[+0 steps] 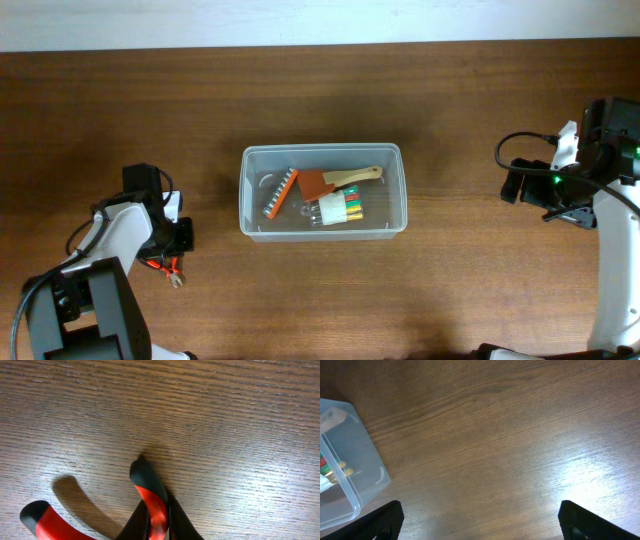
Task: Pack container
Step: 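Lower the left gripper onto the red-handled pliers and grasp them, then carry the pliers with the left gripper and lower them into the container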
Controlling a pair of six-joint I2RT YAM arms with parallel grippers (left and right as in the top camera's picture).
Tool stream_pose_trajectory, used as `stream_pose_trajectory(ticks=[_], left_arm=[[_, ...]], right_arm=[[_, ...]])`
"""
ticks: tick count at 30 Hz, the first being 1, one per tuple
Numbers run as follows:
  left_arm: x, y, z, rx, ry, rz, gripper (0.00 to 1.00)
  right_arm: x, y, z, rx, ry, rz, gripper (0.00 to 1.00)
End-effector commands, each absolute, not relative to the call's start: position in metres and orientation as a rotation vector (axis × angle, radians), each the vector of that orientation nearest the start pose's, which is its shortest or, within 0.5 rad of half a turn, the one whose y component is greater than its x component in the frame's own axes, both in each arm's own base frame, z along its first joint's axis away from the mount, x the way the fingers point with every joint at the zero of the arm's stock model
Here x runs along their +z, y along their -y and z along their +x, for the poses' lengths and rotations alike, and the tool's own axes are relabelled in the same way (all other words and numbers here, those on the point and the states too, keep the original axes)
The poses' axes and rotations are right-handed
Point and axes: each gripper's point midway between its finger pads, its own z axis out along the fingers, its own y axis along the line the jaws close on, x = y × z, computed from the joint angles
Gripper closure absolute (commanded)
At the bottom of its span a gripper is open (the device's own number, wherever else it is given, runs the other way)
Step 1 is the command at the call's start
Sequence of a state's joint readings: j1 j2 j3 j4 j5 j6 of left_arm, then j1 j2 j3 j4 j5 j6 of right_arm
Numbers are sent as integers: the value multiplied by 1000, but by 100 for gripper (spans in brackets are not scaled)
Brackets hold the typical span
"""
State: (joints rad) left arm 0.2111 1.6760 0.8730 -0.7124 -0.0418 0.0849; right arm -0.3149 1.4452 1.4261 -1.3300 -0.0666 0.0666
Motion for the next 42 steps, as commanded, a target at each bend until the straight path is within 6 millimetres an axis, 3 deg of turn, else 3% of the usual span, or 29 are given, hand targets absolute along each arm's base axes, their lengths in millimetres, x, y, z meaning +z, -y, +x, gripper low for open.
stream_pose_trajectory(ticks=[1,3,8,10,14,16,19,20,24,29,32,37,42], left_arm=[[-9,-66,262,73,-3104,-212,94],[-9,-66,263,73,-3100,-212,98],[-5,-68,272,83,-3073,-211,98],[5,-69,280,81,-3059,-206,98],[48,-67,310,86,-2992,-168,98],[92,-53,336,67,-2926,-64,98],[136,-30,357,70,-2860,106,98],[163,-6,367,72,-2805,272,98],[193,59,375,58,-2643,765,98],[194,143,360,71,-2334,1418,98],[185,182,345,16,-2157,1701,98],[154,223,346,-22,-2077,1830,98],[106,230,352,-62,-2147,1892,98]], right_arm=[[190,79,276,57,-2865,542,1],[190,79,276,57,-2865,542,1],[190,80,276,56,-2865,542,1],[190,79,276,57,-2865,542,1],[190,80,276,56,-2865,542,1],[190,80,276,56,-2865,542,1],[190,80,276,56,-2865,542,1],[191,80,276,56,-2865,542,1],[191,80,276,56,-2864,542,1],[191,80,277,56,-2862,541,1],[191,80,277,55,-2861,541,1],[191,80,277,56,-2862,541,1],[191,80,277,56,-2862,541,1]])
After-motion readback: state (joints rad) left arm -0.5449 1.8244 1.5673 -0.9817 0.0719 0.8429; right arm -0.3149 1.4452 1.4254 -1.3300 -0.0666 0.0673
